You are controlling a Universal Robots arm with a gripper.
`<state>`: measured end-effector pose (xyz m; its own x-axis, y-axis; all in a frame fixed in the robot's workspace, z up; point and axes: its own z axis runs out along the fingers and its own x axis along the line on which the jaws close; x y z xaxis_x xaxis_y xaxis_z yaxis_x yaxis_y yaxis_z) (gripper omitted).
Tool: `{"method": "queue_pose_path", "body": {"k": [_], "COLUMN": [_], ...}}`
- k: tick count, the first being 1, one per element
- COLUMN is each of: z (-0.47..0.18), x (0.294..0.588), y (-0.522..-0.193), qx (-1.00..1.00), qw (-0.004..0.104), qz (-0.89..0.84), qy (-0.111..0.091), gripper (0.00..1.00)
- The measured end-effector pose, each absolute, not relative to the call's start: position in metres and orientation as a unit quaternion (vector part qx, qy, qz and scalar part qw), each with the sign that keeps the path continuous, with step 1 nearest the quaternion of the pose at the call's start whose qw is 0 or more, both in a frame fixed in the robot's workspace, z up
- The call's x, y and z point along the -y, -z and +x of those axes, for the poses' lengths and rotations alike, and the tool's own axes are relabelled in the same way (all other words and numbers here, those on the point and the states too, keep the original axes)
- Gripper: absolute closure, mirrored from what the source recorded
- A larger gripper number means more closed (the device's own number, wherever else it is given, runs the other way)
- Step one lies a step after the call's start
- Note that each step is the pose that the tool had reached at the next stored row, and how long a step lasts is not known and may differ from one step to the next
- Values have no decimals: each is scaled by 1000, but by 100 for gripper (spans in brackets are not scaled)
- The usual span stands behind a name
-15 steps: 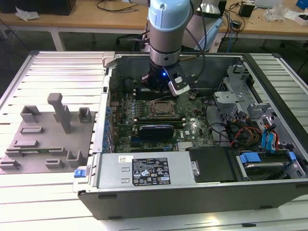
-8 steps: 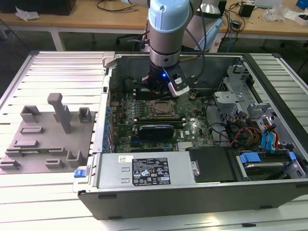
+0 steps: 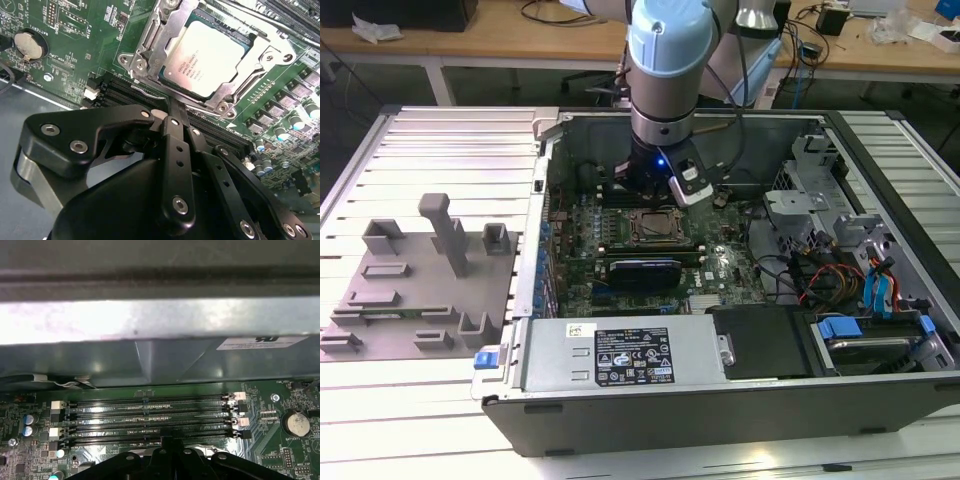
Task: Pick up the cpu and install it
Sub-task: 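Install the first cpu locking lever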
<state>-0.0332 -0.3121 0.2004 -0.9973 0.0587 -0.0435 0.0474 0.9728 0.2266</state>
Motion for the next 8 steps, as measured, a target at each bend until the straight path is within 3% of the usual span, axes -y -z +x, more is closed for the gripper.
{"method": "queue_pose_path", "body": {"k": [8], "z": [-32], "x": [314], "y": [-198], "qx": [-993], "qw": [25], "qz": [27], "qy": [-113], "gripper": [89]}}
